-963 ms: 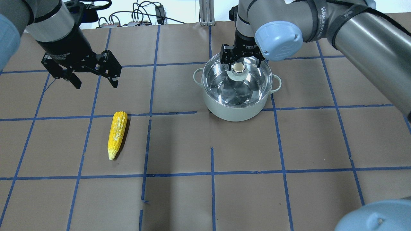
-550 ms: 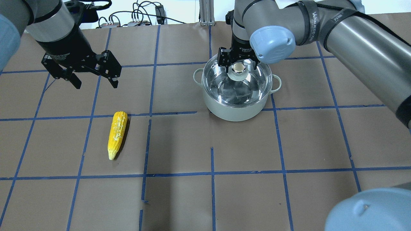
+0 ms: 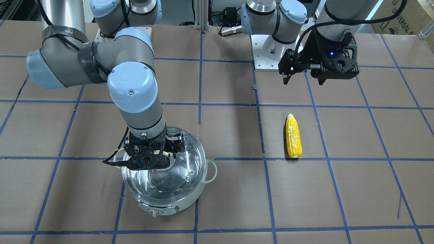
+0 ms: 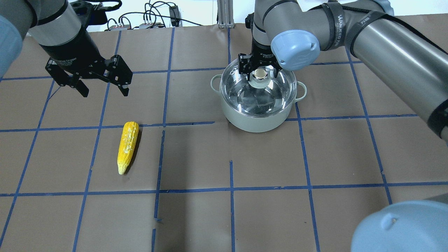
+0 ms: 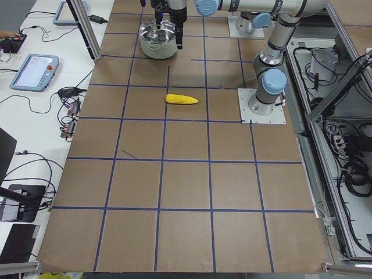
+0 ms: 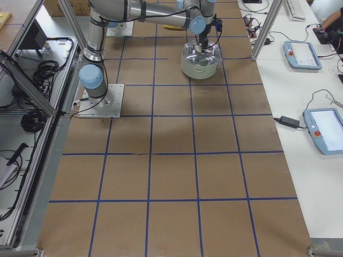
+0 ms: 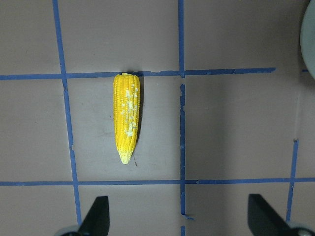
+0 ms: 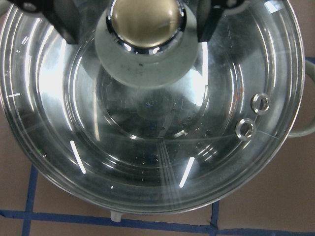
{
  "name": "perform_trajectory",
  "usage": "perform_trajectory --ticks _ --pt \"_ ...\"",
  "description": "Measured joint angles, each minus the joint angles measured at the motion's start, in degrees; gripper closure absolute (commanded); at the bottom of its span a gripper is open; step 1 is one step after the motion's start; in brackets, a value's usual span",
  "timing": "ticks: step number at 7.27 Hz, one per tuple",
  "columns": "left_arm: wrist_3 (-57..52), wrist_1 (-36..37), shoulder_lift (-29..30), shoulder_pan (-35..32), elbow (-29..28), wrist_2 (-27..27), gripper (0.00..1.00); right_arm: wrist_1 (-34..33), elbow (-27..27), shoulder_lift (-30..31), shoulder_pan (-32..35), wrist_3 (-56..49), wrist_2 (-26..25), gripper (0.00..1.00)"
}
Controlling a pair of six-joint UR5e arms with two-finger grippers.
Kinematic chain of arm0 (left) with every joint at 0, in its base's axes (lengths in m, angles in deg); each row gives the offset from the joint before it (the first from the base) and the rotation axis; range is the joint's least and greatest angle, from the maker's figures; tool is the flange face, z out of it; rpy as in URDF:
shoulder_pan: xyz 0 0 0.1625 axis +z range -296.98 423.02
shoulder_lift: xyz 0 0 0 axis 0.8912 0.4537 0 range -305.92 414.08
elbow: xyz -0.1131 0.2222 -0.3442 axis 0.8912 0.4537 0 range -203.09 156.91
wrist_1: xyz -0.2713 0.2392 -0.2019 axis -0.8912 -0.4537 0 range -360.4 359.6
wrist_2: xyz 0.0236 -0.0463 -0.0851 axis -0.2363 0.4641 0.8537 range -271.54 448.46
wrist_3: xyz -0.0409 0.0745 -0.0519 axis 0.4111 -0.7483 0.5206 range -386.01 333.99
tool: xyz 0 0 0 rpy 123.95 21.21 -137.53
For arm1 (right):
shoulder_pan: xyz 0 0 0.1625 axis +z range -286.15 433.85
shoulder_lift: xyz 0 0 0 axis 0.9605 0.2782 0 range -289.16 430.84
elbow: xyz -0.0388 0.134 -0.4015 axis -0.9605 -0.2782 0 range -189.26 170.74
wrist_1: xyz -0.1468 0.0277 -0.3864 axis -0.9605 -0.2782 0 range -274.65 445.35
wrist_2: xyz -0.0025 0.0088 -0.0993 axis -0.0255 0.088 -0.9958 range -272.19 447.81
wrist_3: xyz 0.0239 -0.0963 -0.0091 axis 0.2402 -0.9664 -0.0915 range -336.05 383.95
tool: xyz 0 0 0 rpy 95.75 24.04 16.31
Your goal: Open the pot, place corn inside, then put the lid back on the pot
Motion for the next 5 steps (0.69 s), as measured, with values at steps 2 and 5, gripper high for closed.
perform_trajectory --ticks 2,5 --pt "0.00 0.00 0.03 0.00 -0.01 0.02 0.00 0.00 -0.04 0.06 0.05 0.01 0.05 0.40" --pt "-0.06 0.00 0.03 0.00 -0.05 0.05 0.00 0.00 -0.12 0.10 0.08 0.01 0.11 0.44"
